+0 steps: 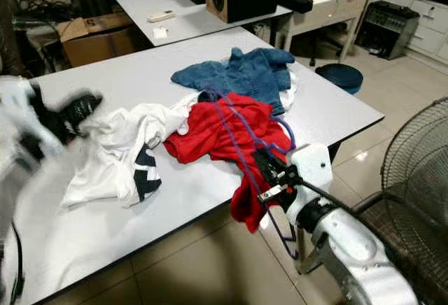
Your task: Hang hanger
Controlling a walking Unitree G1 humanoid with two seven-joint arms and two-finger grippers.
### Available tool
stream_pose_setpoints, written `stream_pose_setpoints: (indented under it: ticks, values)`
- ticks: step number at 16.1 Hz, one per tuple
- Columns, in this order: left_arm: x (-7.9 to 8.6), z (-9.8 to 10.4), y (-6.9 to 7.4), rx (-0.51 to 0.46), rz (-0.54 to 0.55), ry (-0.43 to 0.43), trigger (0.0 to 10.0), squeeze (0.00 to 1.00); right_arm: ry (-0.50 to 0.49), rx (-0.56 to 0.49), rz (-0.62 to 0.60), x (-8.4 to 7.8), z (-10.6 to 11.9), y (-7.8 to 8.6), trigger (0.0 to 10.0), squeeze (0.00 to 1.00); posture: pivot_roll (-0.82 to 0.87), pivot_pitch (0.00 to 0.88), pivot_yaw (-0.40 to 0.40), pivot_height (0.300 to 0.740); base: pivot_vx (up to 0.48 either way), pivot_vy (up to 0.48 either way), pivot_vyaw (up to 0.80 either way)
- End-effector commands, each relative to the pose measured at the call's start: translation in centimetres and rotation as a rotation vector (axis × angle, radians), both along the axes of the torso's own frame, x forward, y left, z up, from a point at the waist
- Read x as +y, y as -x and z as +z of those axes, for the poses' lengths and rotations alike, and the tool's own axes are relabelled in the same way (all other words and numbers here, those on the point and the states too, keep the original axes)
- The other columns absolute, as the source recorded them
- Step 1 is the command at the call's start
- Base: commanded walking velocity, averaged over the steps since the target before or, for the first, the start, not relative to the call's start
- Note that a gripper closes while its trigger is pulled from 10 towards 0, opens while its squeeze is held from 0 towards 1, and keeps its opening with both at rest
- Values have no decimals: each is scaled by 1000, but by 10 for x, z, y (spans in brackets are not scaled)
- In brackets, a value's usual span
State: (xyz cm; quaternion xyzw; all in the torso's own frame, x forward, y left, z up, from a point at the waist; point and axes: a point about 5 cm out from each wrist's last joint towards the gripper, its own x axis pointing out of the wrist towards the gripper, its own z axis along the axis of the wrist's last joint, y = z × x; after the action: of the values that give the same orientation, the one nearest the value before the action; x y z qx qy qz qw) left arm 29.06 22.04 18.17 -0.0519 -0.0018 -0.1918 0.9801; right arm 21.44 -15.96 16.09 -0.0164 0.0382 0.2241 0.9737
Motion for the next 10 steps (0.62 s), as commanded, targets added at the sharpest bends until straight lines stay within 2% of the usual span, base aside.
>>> stream_pose_setpoints:
  ticks: [1,4,7,9,10]
  values:
    - [-17,-6,9,-12,-19,-16,10000,0,-1,-9,-76,-2,-4,-1,10000,0,6,0,76,740,0,480,0]
    - [-37,-25,24,6,-47,-53,10000,0,-5,-9,-161,-7,-10,-2,10000,0,4,6,61,740,0,480,0]
    - [-43,-28,27,7,-15,-36,10000,0,46,-14,-137,-6,-14,0,10000,0,-4,11,53,740,0,480,0]
    - [-45,-31,28,0,-2,-55,10000,0,41,-15,-141,-8,-15,-1,10000,0,-5,10,52,740,0,480,0]
    - [-43,-33,25,-5,47,-86,10000,0,11,-15,-152,-9,-13,-2,10000,0,-5,10,52,740,0,-259,0]
